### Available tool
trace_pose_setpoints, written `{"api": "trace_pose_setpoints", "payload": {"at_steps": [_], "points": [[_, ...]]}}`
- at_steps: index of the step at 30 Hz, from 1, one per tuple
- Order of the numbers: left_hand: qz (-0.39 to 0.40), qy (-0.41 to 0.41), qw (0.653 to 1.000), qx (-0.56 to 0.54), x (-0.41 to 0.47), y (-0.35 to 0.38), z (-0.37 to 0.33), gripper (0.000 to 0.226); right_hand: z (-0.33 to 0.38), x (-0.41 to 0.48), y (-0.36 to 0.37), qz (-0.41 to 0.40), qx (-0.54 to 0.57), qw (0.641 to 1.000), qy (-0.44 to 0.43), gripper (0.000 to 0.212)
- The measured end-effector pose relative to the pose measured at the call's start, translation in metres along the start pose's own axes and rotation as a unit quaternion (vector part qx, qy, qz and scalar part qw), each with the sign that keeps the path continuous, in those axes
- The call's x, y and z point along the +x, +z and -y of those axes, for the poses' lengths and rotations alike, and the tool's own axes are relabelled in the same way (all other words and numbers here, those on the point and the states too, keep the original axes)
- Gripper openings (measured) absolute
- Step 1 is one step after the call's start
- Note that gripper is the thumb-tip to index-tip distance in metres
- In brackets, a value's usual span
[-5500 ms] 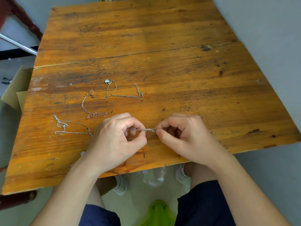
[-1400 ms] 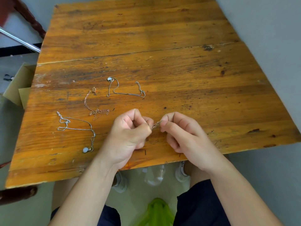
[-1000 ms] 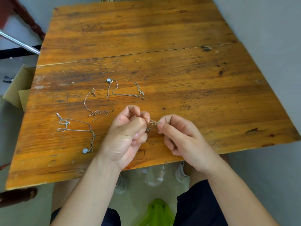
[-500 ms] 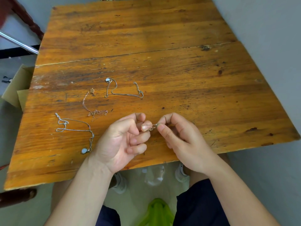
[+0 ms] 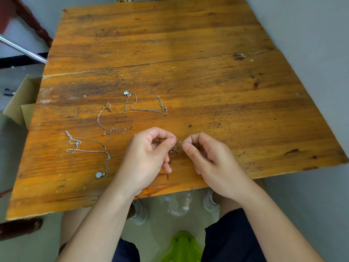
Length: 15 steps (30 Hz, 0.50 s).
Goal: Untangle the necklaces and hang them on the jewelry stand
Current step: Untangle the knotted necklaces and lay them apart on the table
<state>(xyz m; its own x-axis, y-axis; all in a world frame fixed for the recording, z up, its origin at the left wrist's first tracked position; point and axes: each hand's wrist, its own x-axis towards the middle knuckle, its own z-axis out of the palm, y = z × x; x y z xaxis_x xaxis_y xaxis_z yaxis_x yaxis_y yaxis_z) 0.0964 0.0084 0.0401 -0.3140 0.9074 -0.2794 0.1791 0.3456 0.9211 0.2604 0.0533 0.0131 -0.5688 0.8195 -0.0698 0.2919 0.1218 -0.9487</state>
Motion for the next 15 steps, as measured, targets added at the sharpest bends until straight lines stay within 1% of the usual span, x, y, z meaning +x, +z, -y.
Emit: {"api": "trace_pose_setpoints", "payload": {"at_steps": [3,5,7,9,11,15], "points": [[-0.016,-0.030,0.994,-0.102,-0.001,0.002,0.001,0.006,0.001,0.001,0.000,-0.002,-0.043,0.999,-0.011,0.011],[-0.023,-0.028,0.988,-0.150,0.000,0.001,0.000,0.007,0.002,0.002,0.000,-0.016,-0.086,0.996,-0.028,0.012],[-0.027,-0.020,0.980,-0.198,0.003,-0.003,-0.003,0.004,0.001,0.002,-0.002,-0.019,-0.102,0.994,-0.033,0.012],[-0.029,-0.015,0.975,-0.220,0.007,-0.008,-0.006,0.004,0.001,0.002,-0.002,-0.016,-0.103,0.994,-0.037,0.012],[-0.027,-0.012,0.976,-0.216,0.008,-0.009,-0.008,0.006,0.001,0.001,-0.001,-0.015,-0.102,0.994,-0.043,0.012],[-0.005,-0.022,0.969,-0.245,0.009,-0.009,-0.011,0.002,0.005,0.000,-0.001,-0.021,-0.082,0.995,-0.048,0.011]]}}
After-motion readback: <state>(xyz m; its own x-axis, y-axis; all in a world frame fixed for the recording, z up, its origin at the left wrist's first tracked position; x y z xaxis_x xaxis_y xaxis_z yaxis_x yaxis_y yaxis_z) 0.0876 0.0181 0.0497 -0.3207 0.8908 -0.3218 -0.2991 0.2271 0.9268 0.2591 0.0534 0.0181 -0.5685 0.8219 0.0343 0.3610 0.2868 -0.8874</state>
